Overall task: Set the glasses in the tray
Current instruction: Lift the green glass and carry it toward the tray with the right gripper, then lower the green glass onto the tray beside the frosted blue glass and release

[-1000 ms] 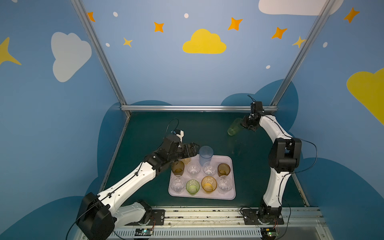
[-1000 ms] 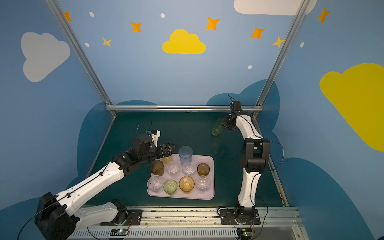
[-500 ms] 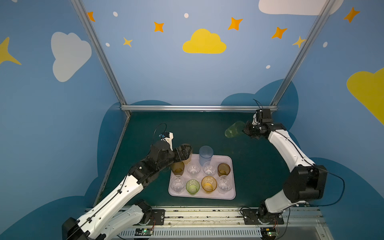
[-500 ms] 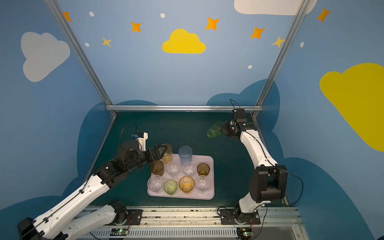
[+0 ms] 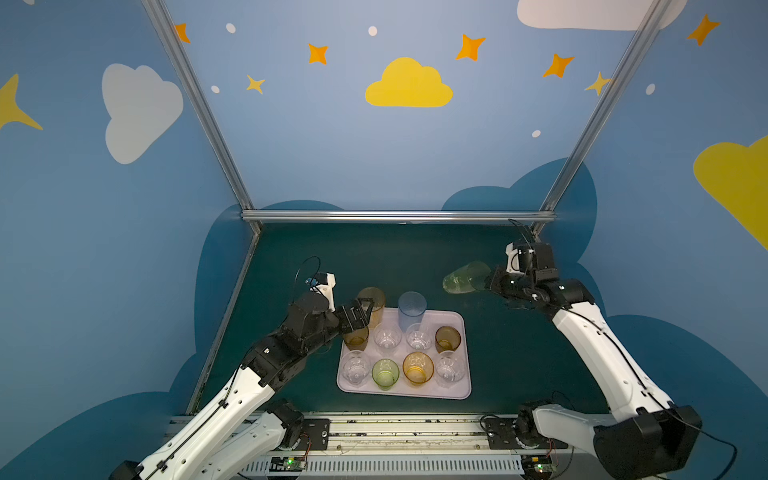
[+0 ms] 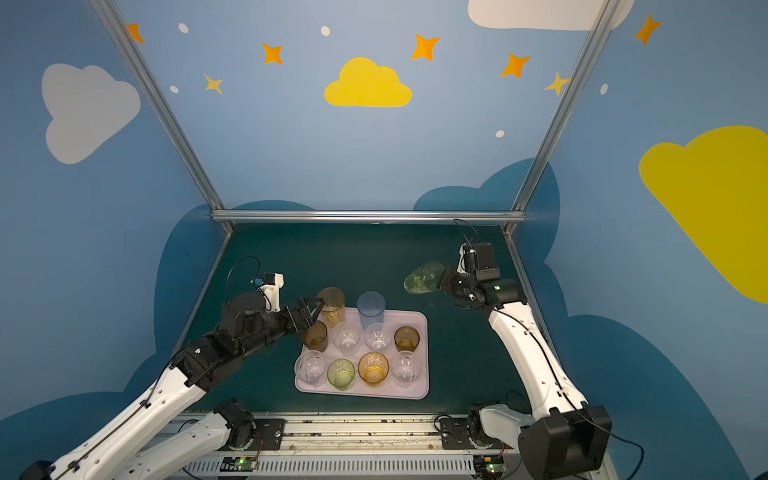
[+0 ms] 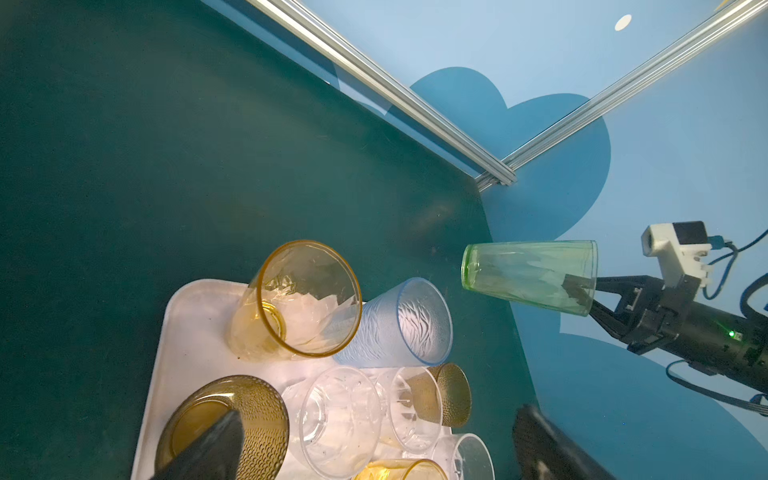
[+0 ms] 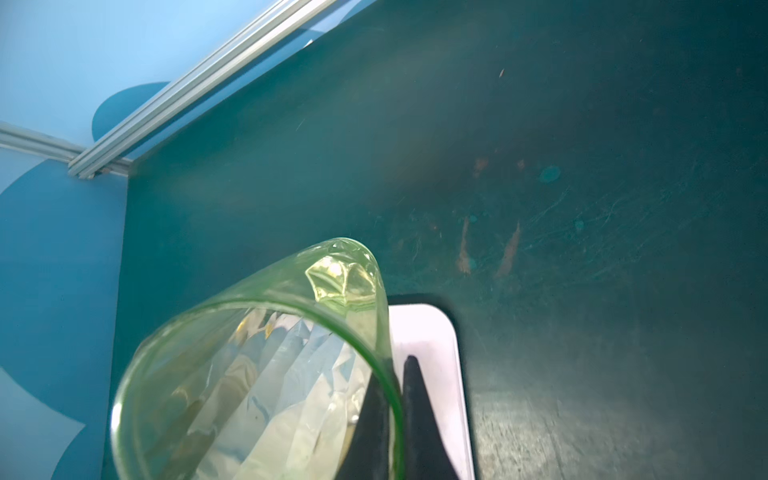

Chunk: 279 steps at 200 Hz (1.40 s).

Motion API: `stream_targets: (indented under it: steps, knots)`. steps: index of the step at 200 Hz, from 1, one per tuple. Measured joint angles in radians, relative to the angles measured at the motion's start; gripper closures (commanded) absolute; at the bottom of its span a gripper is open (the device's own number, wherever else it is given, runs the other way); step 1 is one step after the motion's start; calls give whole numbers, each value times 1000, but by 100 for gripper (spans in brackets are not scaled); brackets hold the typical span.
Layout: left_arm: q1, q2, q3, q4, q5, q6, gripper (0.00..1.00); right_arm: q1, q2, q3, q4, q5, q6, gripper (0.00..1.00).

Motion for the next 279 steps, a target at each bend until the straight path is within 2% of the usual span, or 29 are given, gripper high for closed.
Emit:
stream_targets:
  steps: [108,279]
  knots:
    - [0,-20,-35,-10,34,-18,0,158,-11,-64,-53,79,8,100]
    - [0,-46,-38,-24,18,-10,0,222,157,-48,-86,175,5,100]
